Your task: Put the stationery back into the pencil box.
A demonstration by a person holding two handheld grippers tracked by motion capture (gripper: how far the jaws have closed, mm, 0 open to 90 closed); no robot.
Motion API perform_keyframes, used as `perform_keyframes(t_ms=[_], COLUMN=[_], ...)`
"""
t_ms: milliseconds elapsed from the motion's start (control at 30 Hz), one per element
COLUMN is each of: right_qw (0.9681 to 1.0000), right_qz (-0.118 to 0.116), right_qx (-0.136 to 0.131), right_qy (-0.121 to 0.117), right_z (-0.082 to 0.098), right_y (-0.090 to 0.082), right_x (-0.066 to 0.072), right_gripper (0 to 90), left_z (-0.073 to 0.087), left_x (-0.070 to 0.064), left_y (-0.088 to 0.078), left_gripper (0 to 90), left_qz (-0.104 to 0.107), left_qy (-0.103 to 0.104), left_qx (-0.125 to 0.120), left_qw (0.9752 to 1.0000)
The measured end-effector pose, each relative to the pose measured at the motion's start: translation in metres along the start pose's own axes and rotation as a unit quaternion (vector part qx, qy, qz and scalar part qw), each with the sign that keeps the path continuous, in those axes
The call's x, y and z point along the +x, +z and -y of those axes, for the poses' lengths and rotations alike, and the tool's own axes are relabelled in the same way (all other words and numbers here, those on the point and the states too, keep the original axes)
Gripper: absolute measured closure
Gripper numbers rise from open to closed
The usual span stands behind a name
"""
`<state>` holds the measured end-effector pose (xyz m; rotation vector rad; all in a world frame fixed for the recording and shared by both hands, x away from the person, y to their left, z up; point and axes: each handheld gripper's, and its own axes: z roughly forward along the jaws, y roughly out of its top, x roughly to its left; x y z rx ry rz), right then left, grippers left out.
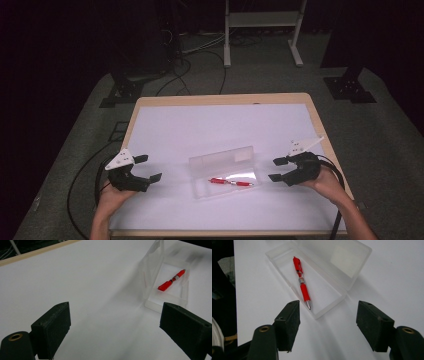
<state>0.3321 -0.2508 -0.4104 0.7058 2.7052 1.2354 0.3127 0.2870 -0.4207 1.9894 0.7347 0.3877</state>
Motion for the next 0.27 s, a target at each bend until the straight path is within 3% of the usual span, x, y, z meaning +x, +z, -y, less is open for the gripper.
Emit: perform_keyframes(t_ms=[267], right_qw=[0.9997], right_qz=[0.015], right_qx=[-0.011], right_qy=[0.018], right_z=[0.019], right_y=[-0.015], right_x=[0.004], right_gripper=[33.1], left_z=[-0.001], left_x=[-0.002], left_y=[0.002], left_gripper=[9.3], left_qz=[0.002], left_qy=[0.0], left_qx=[0.001], left_qw=[1.0])
